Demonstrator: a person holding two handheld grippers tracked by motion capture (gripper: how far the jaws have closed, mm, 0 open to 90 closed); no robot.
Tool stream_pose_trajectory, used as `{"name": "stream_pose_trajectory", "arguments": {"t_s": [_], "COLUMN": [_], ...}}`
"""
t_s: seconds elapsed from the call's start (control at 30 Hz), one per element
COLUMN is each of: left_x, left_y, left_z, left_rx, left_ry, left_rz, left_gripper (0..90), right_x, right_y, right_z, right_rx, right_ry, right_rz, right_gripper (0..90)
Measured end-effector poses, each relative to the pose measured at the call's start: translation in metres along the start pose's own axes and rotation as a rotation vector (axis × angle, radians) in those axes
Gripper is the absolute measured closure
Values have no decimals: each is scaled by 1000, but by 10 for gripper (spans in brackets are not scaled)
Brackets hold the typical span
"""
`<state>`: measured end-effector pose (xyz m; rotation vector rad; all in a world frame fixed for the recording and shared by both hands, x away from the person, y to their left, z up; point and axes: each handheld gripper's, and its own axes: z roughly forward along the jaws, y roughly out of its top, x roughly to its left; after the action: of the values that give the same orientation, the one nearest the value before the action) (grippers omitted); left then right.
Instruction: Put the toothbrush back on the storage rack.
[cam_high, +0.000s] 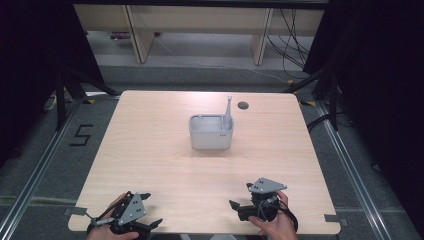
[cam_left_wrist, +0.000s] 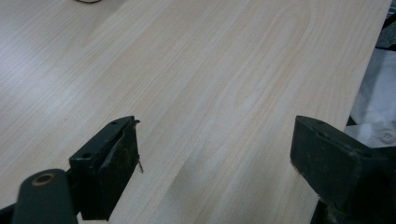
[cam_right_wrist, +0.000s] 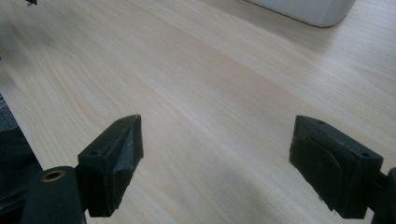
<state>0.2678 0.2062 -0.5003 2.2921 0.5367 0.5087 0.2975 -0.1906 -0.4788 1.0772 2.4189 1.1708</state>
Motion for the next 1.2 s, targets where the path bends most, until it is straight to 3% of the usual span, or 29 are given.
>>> {"name": "stream_pose_trajectory", "arguments": {"t_s": [0.03,0.07,0.13,0.17,0.2,0.3,0.4,0.5,0.63,0.67,0.7,0.87,1.2], "left_x": [0,-1,-1,0,0,0,0,-2,0,0,0,-2,0], "left_y": [0,-1,0,0,0,0,0,0,-1,0,0,0,0], "left_z": [0,1,1,0,0,1,0,1,1,1,0,1,0], "left_rx": [2,-13,-18,0,2,-16,2,-14,-10,-3,-1,-16,7], "left_ry": [-1,-12,7,-4,-3,6,-4,1,13,11,-5,0,-3], "left_rz": [0,-17,-6,-5,-4,-6,-4,-19,-5,-4,-4,-19,-2], "left_gripper": [148,148,148,148,148,148,148,148,148,148,148,148,148], "right_x": [0,0,2,1,2,3,5,4,5,8,4,5,9], "right_y": [-1,-1,-3,-3,-5,-7,-9,-11,-14,-15,-16,-20,-25], "right_z": [-1,-1,-2,-1,-2,-1,-3,-3,-3,-5,-4,-4,-7], "right_rx": [-7,-3,5,3,5,3,19,17,27,43,39,60,97], "right_ry": [-24,-13,-21,-14,-18,-11,-15,-8,-12,-18,-14,-2,-10], "right_rz": [-16,-16,-3,-18,-4,-21,-1,-11,-11,29,-28,-25,-27], "right_gripper": [180,180,180,180,180,180,179,177,166,166,166,163,163]}}
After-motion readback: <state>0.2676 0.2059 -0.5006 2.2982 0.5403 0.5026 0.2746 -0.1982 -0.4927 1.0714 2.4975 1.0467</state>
